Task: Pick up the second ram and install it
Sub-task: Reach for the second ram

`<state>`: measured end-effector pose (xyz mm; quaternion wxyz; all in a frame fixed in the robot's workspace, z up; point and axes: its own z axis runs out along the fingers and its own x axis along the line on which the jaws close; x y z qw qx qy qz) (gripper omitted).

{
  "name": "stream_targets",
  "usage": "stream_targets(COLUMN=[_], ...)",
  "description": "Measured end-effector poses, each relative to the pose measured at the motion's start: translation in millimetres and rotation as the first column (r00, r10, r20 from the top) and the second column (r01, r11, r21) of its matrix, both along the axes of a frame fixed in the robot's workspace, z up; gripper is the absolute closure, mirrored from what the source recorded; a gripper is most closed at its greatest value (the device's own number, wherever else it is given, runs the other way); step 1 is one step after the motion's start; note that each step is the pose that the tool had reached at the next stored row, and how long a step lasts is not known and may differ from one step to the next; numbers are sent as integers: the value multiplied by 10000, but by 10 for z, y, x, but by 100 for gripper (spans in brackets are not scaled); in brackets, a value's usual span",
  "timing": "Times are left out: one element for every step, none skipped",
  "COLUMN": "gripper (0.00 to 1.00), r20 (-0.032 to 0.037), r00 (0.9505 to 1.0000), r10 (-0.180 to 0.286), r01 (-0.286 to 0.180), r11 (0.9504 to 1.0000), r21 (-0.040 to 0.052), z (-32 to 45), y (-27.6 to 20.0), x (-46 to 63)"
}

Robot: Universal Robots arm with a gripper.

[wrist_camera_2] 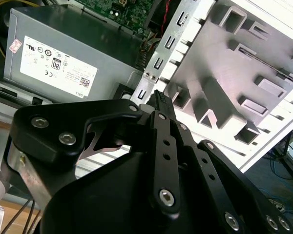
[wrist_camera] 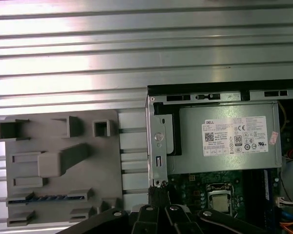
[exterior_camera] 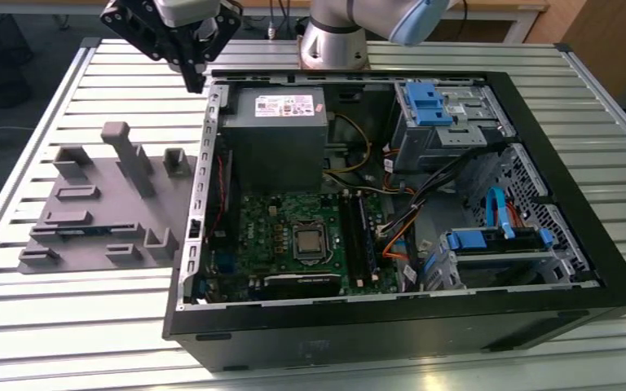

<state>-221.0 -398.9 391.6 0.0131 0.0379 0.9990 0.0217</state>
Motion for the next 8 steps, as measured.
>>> stream_targets(gripper=[89,89,89,89,89,89,89,89], r20=[0,0,0,0,0,0,0,0], r00=[10000,10000,10000,10000,10000,10000,10000,10000], r10=[0,0,0,0,0,0,0,0], r01=[0,0,0,0,0,0,0,0], r11=[10000,10000,10000,10000,10000,10000,10000,10000], r21=[0,0,0,0,0,0,0,0], z=[0,0,0,-1,-1,-1,-1,-1], y=[0,0,0,0,0,0,0,0], x=[-6,-13,-20,-27,-33,-40,-46,-53])
